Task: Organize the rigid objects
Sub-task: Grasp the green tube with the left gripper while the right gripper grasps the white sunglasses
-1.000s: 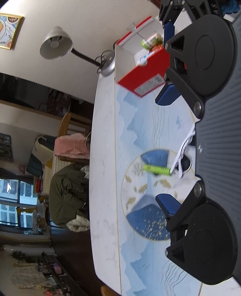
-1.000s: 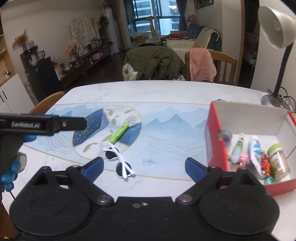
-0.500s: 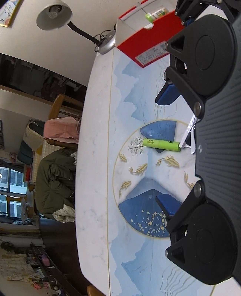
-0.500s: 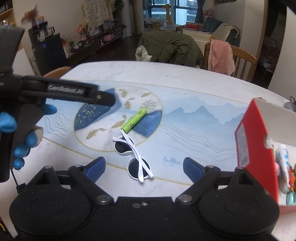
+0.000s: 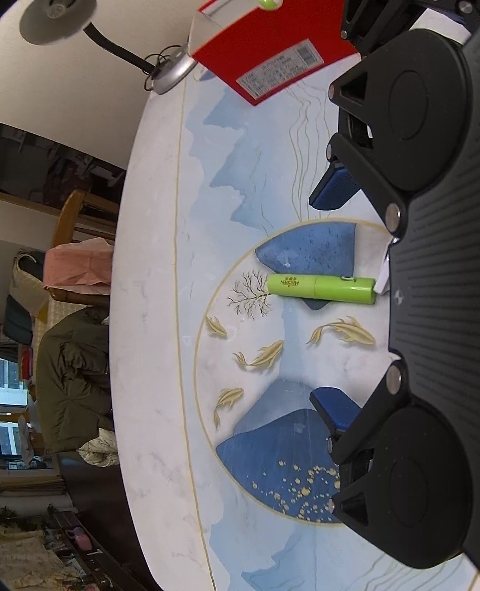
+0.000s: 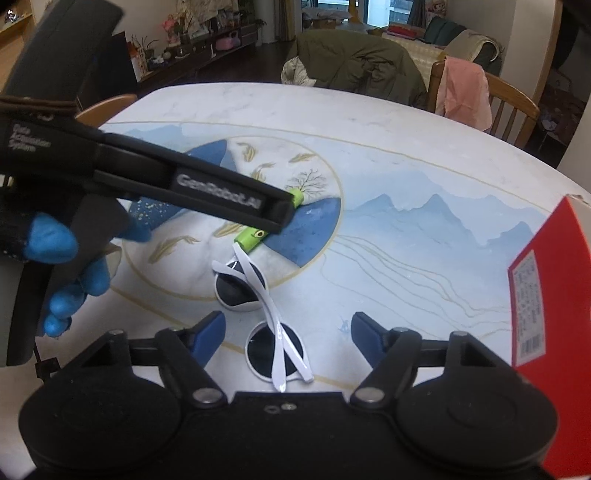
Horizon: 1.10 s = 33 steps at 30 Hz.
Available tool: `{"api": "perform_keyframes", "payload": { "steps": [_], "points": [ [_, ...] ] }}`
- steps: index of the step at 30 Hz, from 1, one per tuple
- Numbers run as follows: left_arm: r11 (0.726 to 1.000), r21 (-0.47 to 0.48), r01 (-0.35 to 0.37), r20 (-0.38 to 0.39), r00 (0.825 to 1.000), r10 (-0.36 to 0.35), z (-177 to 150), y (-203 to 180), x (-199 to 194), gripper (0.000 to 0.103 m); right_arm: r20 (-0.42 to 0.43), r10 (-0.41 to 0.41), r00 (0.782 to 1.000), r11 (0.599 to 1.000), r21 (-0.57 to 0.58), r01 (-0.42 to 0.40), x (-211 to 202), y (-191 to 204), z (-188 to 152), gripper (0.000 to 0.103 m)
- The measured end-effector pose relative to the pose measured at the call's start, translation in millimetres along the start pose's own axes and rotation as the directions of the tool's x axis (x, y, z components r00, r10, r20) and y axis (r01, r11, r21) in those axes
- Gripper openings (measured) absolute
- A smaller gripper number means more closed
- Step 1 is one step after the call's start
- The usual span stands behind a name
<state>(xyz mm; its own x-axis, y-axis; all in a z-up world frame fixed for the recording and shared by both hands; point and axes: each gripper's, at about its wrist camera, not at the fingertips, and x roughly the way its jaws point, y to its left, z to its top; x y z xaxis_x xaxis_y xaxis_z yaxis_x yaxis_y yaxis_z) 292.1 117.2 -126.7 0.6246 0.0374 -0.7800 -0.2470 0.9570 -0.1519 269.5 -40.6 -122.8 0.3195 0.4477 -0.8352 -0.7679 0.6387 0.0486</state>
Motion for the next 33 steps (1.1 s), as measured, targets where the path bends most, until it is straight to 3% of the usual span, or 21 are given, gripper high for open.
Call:
{"api": "perform_keyframes", "payload": {
  "steps": [10, 18, 22, 28, 33],
  "points": [
    [1.000, 0.029, 0.012, -0.019, 1.000, -0.011, 2.2, -1.6, 22.6, 0.101, -0.032, 0.029, 0.999, 0.999, -0.031, -0.030, 22.5, 3.8, 5.9, 0.048],
    [0.998, 0.061, 0.002, -0.016, 1.000, -0.001, 1.2, -5.4, 30.4, 0.065, -0.041, 0.037, 0.998, 0.998, -0.049, -0.039, 29.8, 6.7, 7.8, 0.031],
    [0.995, 0.097, -0.011, -0.007, 1.000, 0.012, 2.5, -10.3, 32.0, 0.047, -0.045, 0.043, 0.998, 0.997, -0.060, -0.046, 30.8, 9.1, 8.6, 0.016],
    [0.992, 0.125, 0.015, 0.003, 1.000, -0.016, 0.6, -14.9, 31.1, 0.018, -0.047, 0.035, 0.998, 0.996, -0.079, -0.039, 28.2, 16.0, 4.8, 0.009],
    [0.993, 0.118, 0.019, 0.001, 1.000, -0.019, 0.6, -13.5, 29.4, 0.017, -0.063, 0.022, 0.998, 0.999, -0.046, -0.025, 22.6, 14.1, 1.5, 0.004]
  ]
}}
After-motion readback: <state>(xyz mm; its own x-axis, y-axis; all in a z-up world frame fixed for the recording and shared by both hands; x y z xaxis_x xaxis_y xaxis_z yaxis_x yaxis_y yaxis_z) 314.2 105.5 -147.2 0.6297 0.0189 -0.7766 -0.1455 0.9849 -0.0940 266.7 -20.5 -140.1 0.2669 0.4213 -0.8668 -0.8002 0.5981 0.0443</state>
